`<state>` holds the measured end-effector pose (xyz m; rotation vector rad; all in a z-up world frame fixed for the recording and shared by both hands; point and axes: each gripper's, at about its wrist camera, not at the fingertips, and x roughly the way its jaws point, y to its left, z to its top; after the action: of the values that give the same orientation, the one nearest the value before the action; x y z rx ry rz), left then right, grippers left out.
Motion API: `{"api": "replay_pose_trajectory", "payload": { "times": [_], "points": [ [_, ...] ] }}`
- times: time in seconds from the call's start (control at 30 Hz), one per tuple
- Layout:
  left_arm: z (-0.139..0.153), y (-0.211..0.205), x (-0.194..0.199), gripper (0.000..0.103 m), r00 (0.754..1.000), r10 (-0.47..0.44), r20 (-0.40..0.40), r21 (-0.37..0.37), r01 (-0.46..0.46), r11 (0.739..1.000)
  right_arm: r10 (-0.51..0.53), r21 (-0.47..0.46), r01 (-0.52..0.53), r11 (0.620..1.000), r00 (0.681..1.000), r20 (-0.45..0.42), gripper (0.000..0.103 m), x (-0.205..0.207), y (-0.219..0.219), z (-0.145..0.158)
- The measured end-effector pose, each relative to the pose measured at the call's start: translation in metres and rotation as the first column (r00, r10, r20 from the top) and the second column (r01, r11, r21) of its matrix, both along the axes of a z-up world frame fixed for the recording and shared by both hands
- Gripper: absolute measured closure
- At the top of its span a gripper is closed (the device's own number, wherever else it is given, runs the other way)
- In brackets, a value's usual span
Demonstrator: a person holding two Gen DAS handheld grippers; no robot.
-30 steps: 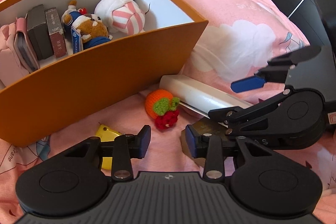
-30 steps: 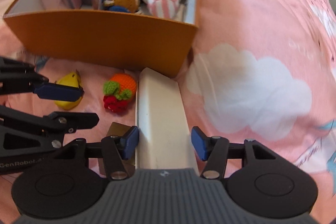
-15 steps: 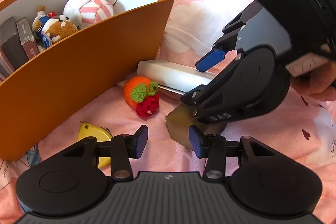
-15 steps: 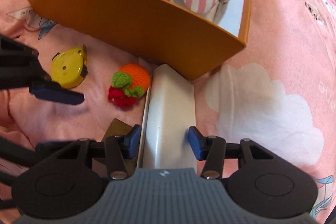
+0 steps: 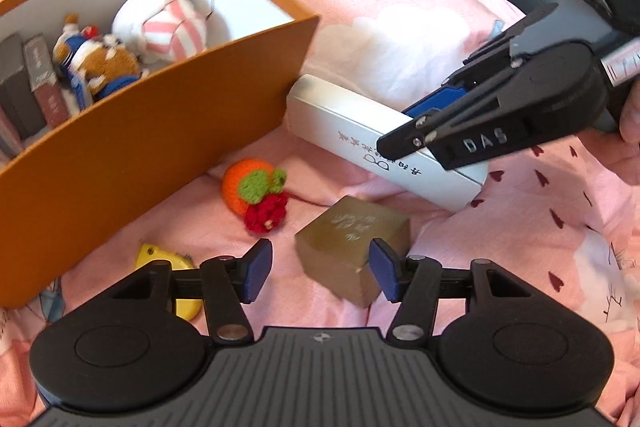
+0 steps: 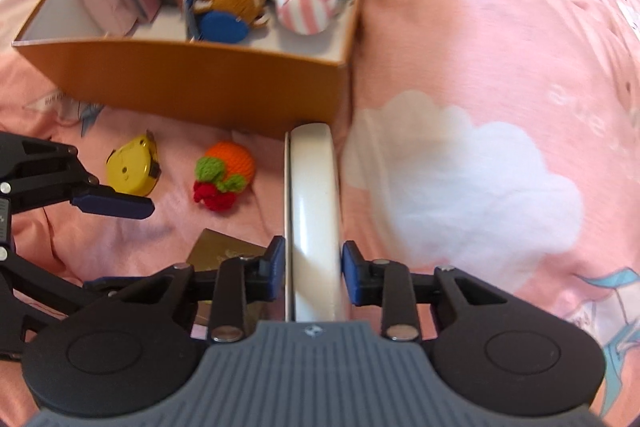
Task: Organize objects
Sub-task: 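Grasp the white long box with the right gripper while the left approaches the gold cube box, then grasp the gold cube box with the left gripper and lift both boxes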
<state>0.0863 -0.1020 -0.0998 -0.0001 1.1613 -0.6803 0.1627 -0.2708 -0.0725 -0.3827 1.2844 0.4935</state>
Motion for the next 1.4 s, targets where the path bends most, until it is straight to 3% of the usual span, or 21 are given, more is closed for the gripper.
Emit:
{"api": "replay_pose_trajectory", "payload": {
  "times": [0.37,0.5,0.67,0.87,1.13,1.4],
  "points": [
    [-0.027,-0.023,0.006,0.02,0.996,-0.053,-0.068,0.02,0.054,0.998,-0.078,0.091,0.083,0.992,0.995,-0.06,0.073,0.011,-0.02,-0.011],
    [-0.045,-0.025,0.012,0.015,0.991,-0.056,-0.12,-0.015,0.055,0.998,-0.077,0.105,0.084,0.991,0.995,-0.066,0.072,0.012,-0.023,-0.012],
    [-0.054,-0.033,0.015,0.011,0.99,-0.089,-0.112,-0.036,0.085,0.996,-0.068,0.11,0.077,0.991,0.994,-0.081,0.072,0.017,-0.023,-0.015],
    [-0.055,-0.034,0.014,0.016,0.99,-0.1,-0.102,-0.059,0.094,0.994,-0.004,0.044,0.009,0.999,0.995,-0.097,0.071,0.025,-0.007,-0.023],
    [-0.041,-0.03,0.0,0.021,0.993,-0.108,-0.048,-0.035,0.107,0.994,0.029,0.001,-0.029,1.0,0.993,-0.114,0.07,0.037,0.005,-0.034],
    [-0.014,-0.013,-0.017,0.026,0.995,-0.087,0.04,-0.038,0.089,0.995,0.041,0.015,-0.041,0.999,0.999,-0.023,0.071,0.018,-0.002,-0.002]
  ]
}}
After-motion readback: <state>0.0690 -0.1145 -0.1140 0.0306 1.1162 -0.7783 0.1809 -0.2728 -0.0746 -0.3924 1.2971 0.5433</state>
